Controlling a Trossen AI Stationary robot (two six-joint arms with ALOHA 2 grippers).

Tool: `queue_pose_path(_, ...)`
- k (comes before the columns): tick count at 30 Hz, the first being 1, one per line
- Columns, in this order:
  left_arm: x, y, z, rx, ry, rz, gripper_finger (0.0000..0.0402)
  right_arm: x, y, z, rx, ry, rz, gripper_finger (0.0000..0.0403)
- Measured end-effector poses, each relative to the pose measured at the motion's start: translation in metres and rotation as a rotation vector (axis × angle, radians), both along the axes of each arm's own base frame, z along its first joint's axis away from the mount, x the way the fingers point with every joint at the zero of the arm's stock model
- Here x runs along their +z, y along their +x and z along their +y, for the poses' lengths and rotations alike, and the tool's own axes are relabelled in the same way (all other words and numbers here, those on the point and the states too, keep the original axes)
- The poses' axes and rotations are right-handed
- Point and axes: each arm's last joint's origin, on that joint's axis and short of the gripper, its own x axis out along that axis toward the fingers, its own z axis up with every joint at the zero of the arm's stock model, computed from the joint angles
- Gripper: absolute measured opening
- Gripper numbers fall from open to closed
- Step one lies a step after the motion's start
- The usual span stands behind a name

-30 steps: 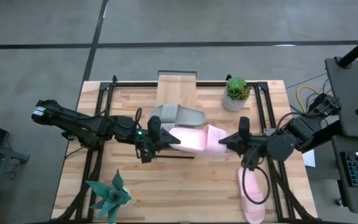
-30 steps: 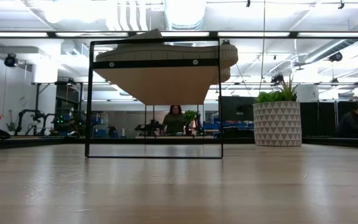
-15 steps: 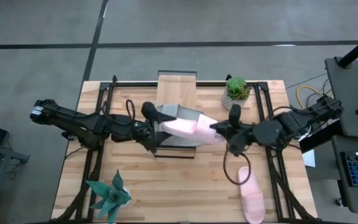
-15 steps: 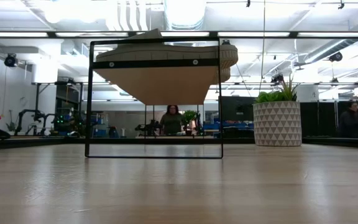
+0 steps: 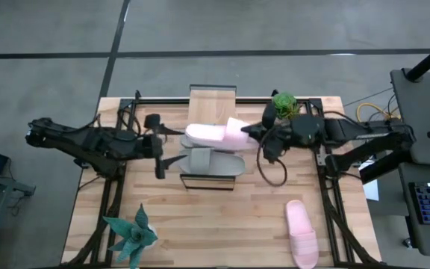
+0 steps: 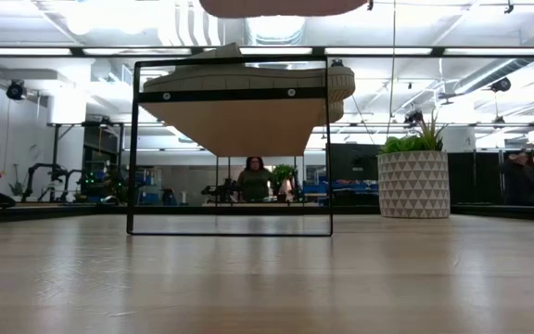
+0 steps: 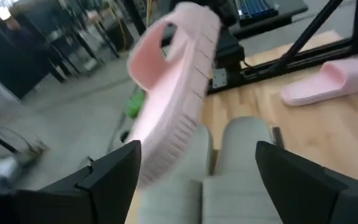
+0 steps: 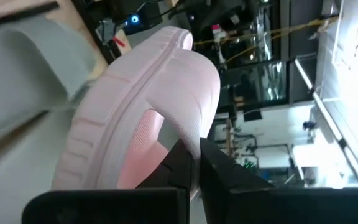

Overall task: Pick and place slides into the shelf
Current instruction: Put the left pink slide on the shelf

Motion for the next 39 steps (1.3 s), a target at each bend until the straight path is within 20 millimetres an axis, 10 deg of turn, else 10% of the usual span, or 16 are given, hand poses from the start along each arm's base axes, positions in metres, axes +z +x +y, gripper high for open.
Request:
queue_pose_path(14,-0.006,-0.047,0.014,0.026,-0.037,-0.088,0.0299,-0.028,0.024,-0.092,-0.001,-0.058,0.018,0.0008)
queue_pose_path(39,-0.036,-0.064,0.02,0.107,-0.035,-0.136,0.03,-0.097,0.058,-0.17,-0.073,-0.16,0.283,0.0008)
